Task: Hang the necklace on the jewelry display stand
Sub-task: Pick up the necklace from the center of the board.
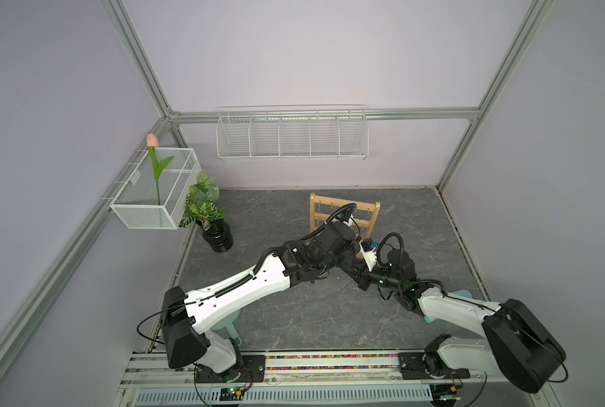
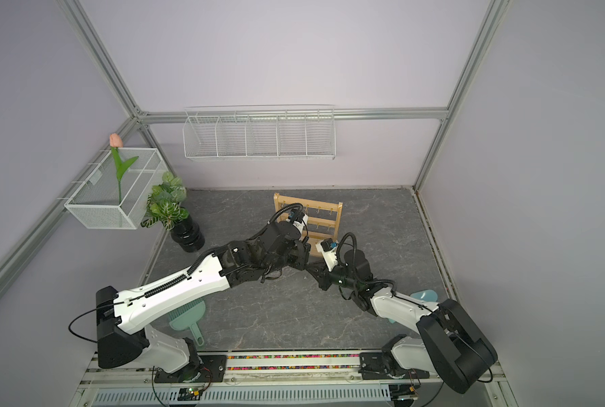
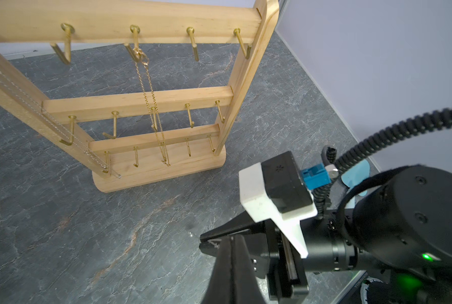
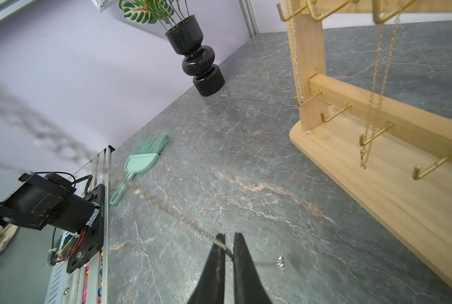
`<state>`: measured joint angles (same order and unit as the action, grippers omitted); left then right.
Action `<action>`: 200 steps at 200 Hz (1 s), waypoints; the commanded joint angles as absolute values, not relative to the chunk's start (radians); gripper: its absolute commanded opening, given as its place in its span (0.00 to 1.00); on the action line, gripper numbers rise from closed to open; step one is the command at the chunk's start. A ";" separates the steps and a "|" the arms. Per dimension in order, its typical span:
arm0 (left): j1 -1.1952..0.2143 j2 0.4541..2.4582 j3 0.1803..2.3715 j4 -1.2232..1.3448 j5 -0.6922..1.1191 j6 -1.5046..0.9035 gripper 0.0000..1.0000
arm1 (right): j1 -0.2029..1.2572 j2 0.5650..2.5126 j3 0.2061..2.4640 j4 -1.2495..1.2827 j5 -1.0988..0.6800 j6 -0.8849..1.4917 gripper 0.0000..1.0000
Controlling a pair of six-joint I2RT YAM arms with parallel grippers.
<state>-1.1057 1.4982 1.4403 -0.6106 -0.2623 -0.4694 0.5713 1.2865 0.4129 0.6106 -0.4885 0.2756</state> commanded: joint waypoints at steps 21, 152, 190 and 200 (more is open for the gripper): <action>-1.100 1.467 1.451 -0.601 -0.282 -0.466 0.00 | 0.583 1.274 0.410 0.617 -0.523 0.266 0.07; -1.037 1.436 1.389 -0.678 -0.270 -0.462 0.19 | 0.590 1.106 0.484 0.389 -0.625 0.453 0.07; -1.034 1.363 1.293 -0.683 -0.217 -0.450 0.19 | 0.580 1.043 0.560 0.209 -0.616 0.472 0.07; -1.034 1.334 1.252 -0.653 -0.187 -0.451 0.19 | 0.578 1.032 0.585 0.158 -0.608 0.479 0.07</action>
